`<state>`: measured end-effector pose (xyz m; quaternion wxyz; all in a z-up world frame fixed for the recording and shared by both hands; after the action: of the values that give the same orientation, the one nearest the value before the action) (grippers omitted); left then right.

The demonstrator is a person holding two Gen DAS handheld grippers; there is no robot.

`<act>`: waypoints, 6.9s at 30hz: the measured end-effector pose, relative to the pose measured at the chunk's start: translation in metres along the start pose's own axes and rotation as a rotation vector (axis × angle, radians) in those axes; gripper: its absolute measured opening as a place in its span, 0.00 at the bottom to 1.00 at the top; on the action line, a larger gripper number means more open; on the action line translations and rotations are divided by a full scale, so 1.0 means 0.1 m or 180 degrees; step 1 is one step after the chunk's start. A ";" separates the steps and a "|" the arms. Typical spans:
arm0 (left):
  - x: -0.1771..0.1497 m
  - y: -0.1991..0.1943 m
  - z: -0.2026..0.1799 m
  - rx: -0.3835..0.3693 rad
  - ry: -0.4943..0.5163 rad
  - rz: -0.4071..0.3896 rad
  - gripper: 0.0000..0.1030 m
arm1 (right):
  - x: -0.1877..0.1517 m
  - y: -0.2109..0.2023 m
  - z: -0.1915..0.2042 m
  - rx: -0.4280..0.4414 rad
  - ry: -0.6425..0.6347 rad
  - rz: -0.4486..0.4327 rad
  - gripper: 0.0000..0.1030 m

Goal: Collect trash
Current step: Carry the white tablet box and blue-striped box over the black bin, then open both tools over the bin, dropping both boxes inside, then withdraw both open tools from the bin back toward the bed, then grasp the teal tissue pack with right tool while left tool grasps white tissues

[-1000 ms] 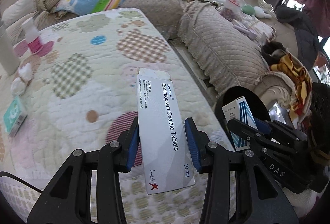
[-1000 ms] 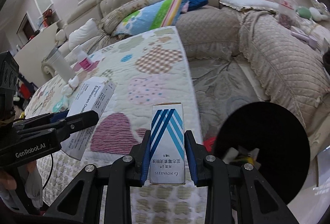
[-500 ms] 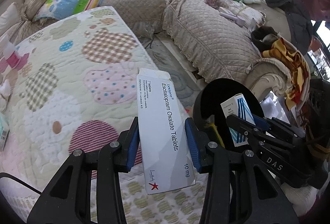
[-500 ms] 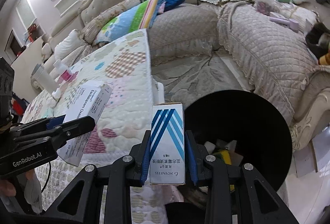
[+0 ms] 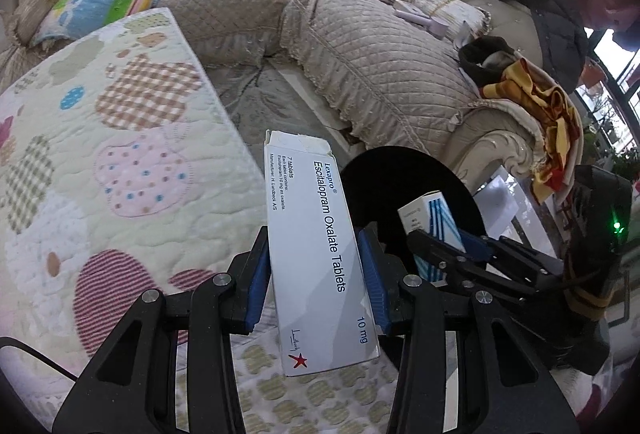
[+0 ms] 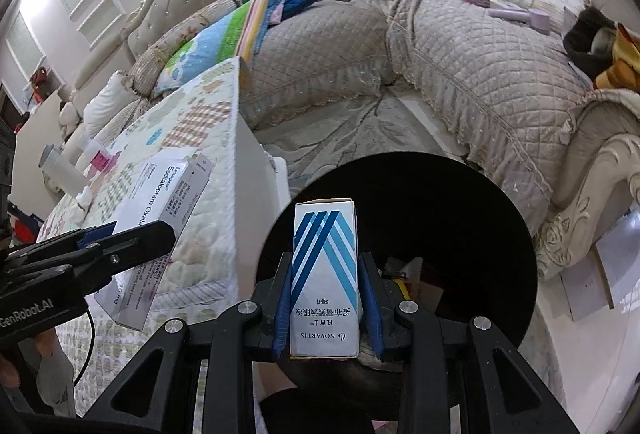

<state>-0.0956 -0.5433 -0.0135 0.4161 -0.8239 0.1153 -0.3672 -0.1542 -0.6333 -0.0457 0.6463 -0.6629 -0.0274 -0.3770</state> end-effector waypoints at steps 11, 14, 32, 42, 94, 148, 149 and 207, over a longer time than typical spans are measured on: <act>0.03 0.18 -0.14 -0.0124 0.0012 0.0064 0.39 | -0.04 0.09 -0.19 -0.0047 0.0107 0.0061 0.29; 0.04 0.21 -0.17 -0.0165 -0.0001 0.0065 0.40 | -0.04 0.12 -0.24 -0.0070 0.0131 0.0076 0.29; 0.05 0.26 -0.23 -0.0389 -0.0068 0.0097 0.43 | -0.03 0.18 -0.45 -0.0232 0.0240 0.0131 0.29; 0.04 0.19 -0.20 -0.0418 -0.0062 0.0071 0.49 | -0.03 0.15 -0.45 -0.0246 0.0290 0.0146 0.42; -0.65 -1.24 1.90 0.0712 -0.0771 -0.0354 0.49 | -0.20 0.23 1.65 0.0300 -0.0724 0.0327 0.55; -1.07 -1.90 3.05 0.0378 -0.1048 -0.0283 0.49 | -0.26 0.42 3.33 0.0658 -0.1111 0.0509 0.66; -1.08 -1.97 3.14 0.0451 -0.1078 -0.0312 0.49 | -0.26 0.42 3.44 0.0689 -0.1139 0.0498 0.67; -0.56 -1.91 3.61 0.0929 -0.1316 -0.0567 0.29 | -0.27 0.35 3.37 0.0677 -0.1360 0.0124 0.49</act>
<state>0.0959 -0.1792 -0.0334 0.5112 -0.8195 -0.0992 -0.2391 0.0012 -0.3309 -0.0492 0.6992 -0.6562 -0.1902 -0.2106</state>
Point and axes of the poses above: each gripper's, at about its wrist camera, not at the fingertips, and y roughly the way its jaws point, z to its left, x to its top, the point moved 10 cm from there along y, roughly the way its jaws point, and after that the axes turned 10 degrees about -x, right-handed, at the moved point
